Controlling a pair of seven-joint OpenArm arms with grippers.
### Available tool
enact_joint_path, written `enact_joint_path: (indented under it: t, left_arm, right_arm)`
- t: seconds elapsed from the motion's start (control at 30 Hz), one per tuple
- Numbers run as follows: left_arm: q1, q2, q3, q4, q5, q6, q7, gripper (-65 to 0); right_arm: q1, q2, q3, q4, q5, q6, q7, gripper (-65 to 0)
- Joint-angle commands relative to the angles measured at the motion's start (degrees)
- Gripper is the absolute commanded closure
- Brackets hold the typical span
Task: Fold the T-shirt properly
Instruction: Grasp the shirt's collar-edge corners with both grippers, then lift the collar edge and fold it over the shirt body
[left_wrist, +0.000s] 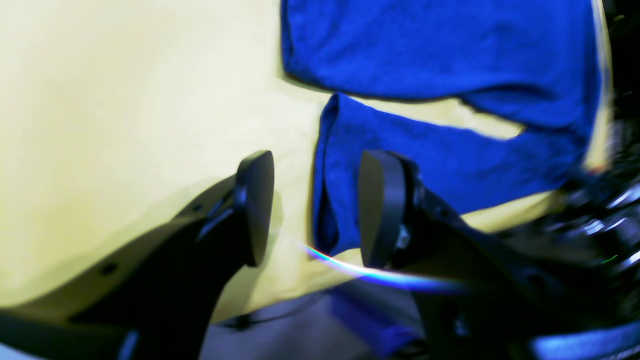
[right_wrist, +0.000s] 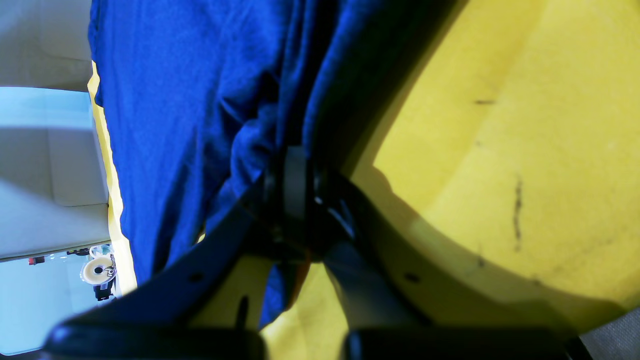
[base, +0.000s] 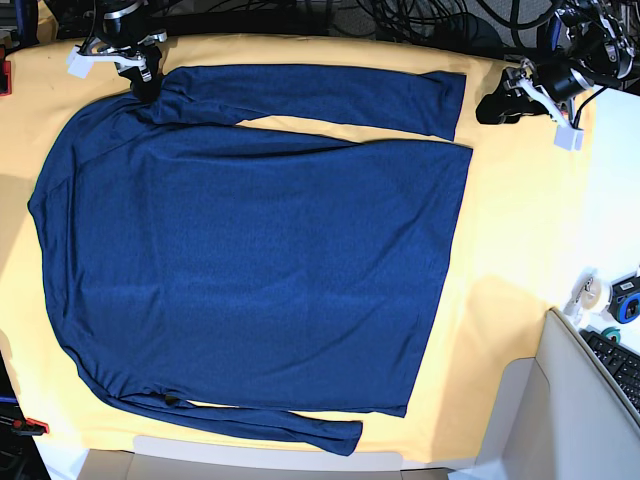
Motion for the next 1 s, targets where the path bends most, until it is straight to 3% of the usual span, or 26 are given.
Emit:
enact_joint_path:
  t: [0.0, 0.27, 0.73, 0.83, 0.97]
  left_arm:
    - [0.44, -0.73, -0.36, -0.63, -0.83, 0.7, 0.23, -27.4]
    - [0.88, -0.47, -0.09, -3.44, -0.92, 1.93, 0.23, -27.4]
    - [3.34, 1.2, 11.69, -3.27, -0.57, 2.02, 0.23, -27.1]
    - [3.34, 1.2, 11.69, -3.27, -0.57, 2.02, 0.23, -20.6]
    - [3.26, 1.2, 11.69, -3.27, -0.57, 2.02, 0.23, 0.0]
  right_arm:
    - [-0.84, -0.23, -0.49, -1.1, -3.77, -3.87, -4.29, 0.0]
    - [-0.92, -0.49, -0.49, -1.1, -3.77, -3.79, -4.46, 0.0]
    - [-0.92, -0.23, -0.49, -1.01, -3.77, -3.79, -4.46, 0.0]
    - [-0.92, -0.14, -0.49, -1.01, -3.77, -3.79, -4.46, 0.0]
    - [-1.36, -0.14, -0.49, -1.01, -3.77, -3.79, -4.46, 0.0]
